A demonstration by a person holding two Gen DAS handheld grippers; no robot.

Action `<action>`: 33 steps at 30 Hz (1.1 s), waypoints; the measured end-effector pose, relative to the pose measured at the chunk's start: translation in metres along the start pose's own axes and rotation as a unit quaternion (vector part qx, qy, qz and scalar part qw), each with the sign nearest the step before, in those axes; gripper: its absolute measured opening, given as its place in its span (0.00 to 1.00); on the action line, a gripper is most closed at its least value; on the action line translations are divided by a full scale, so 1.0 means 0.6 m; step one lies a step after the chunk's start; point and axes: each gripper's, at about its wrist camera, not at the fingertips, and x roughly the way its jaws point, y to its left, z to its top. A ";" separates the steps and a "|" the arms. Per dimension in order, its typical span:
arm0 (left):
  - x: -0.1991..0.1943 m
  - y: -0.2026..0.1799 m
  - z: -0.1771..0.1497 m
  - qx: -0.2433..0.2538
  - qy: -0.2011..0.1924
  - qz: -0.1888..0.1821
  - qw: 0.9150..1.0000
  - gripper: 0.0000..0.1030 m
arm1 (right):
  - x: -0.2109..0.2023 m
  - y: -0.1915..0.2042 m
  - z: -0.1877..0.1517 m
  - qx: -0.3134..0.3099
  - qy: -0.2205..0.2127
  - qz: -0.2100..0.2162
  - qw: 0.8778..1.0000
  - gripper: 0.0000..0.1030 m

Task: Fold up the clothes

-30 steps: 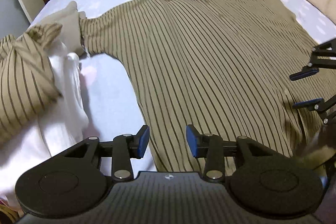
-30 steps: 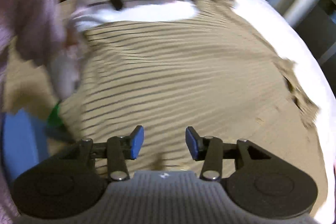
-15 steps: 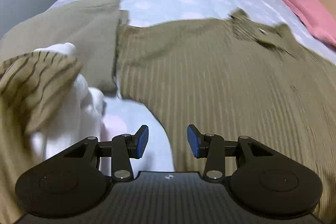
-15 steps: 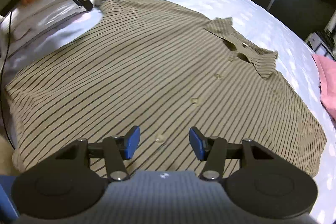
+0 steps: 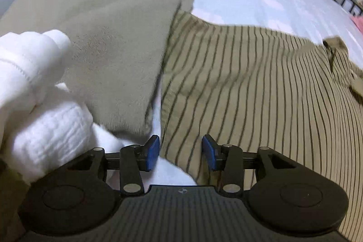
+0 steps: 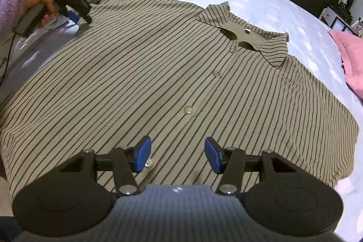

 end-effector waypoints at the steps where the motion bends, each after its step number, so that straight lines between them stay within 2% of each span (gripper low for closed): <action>1: 0.001 0.002 0.000 -0.008 -0.003 -0.001 1.000 0.38 | 0.000 0.000 0.000 -0.001 0.000 0.000 1.000 0.54; 2: 0.000 0.003 0.000 -0.013 -0.007 -0.002 1.000 0.37 | 0.000 -0.001 -0.001 -0.002 0.000 0.001 1.000 0.54; 6: -0.009 -0.005 0.002 -0.014 -0.036 -0.010 0.999 0.07 | -0.005 0.001 -0.002 -0.002 -0.002 0.004 1.000 0.54; 11: -0.045 -0.049 0.005 0.034 -0.082 -0.014 0.996 0.02 | -0.019 0.005 -0.006 -0.007 -0.011 0.007 1.000 0.55; 16: -0.083 -0.096 0.007 0.091 -0.129 -0.015 0.987 0.01 | -0.025 0.004 -0.010 -0.006 -0.012 0.004 1.000 0.55; 19: -0.101 -0.151 -0.009 0.172 -0.148 -0.015 0.974 0.01 | -0.024 0.001 -0.009 -0.004 -0.011 0.004 1.000 0.55; 22: -0.110 -0.210 -0.037 0.257 -0.162 -0.028 0.952 0.01 | -0.025 0.007 -0.010 -0.008 -0.010 0.006 1.000 0.55; 25: -0.101 -0.265 -0.070 0.338 -0.150 -0.049 0.928 0.01 | -0.024 0.013 -0.010 -0.013 -0.008 0.009 1.000 0.55; 28: -0.087 -0.290 -0.105 0.385 -0.132 -0.062 0.911 0.03 | -0.022 0.014 -0.009 -0.014 -0.006 0.008 1.000 0.55; 29: -0.080 -0.295 -0.112 0.394 -0.123 -0.068 0.908 0.05 | -0.021 0.014 -0.009 -0.014 -0.005 0.007 1.000 0.55; 31: -0.070 -0.298 -0.120 0.401 -0.097 -0.079 0.908 0.21 | -0.021 0.014 -0.008 -0.014 -0.004 0.006 1.000 0.55; 33: -0.071 -0.289 -0.122 0.396 -0.085 -0.083 0.911 0.25 | -0.020 0.014 -0.007 -0.014 -0.004 0.006 1.000 0.55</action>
